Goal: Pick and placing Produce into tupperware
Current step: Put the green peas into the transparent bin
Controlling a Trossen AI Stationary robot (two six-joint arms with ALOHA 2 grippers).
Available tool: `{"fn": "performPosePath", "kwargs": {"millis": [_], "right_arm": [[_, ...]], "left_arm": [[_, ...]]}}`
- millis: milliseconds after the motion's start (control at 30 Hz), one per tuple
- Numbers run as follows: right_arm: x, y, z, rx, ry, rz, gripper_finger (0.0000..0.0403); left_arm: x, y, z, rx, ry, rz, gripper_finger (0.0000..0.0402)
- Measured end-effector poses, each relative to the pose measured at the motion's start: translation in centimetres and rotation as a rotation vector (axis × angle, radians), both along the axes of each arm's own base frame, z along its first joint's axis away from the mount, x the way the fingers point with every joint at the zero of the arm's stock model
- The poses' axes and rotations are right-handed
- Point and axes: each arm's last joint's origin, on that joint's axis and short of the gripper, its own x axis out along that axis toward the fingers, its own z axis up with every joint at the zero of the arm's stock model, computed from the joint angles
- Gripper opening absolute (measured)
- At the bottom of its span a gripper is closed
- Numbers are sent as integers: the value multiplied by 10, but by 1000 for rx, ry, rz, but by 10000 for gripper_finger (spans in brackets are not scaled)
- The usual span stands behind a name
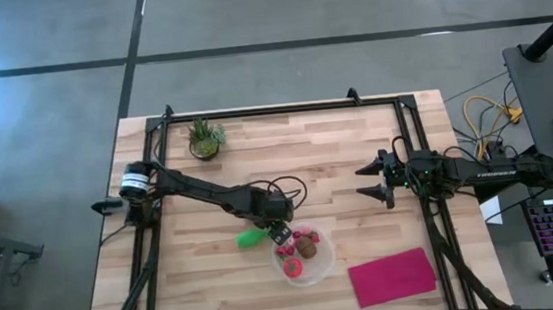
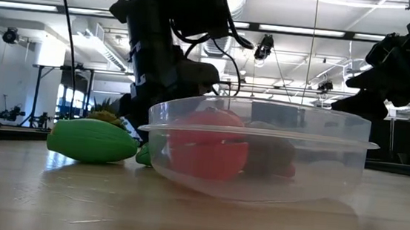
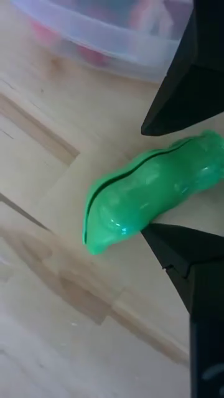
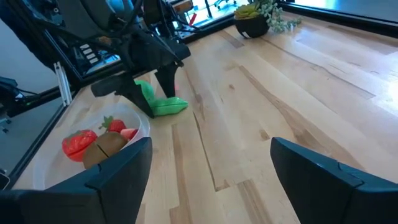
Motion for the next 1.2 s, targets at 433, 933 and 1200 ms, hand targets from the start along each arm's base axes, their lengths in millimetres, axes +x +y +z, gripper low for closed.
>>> {"fn": "performPosePath", "kwargs": {"millis": [433,933,1200], "right_arm": [[0,0,0,0,0,0,321],[0,0,0,0,0,0,326],[0,0,0,0,0,0,327]], "left_arm": [[0,0,4,-1,-11,-2,115],[-14,-7,85,-40,-310,-54,131],[-8,-38,98,-212,-480,-280,132]]}}
